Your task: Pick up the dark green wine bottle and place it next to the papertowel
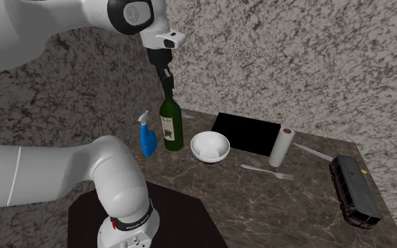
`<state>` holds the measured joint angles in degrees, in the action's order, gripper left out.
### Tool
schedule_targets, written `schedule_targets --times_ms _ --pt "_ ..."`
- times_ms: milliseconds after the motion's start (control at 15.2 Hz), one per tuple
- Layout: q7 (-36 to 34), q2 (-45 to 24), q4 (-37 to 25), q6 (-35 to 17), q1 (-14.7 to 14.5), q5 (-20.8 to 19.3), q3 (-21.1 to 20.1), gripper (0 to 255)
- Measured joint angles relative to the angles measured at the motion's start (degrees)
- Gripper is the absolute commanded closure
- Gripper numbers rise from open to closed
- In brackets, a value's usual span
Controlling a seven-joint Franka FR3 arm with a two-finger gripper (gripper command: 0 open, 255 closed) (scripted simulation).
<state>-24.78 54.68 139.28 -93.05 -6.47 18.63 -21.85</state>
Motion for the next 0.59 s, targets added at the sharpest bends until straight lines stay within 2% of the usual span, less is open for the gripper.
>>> schedule_targets --times_ms 594 --pt "-0.63 -2.88 -8.55 5.67 0.99 -1.57 1.32 255"
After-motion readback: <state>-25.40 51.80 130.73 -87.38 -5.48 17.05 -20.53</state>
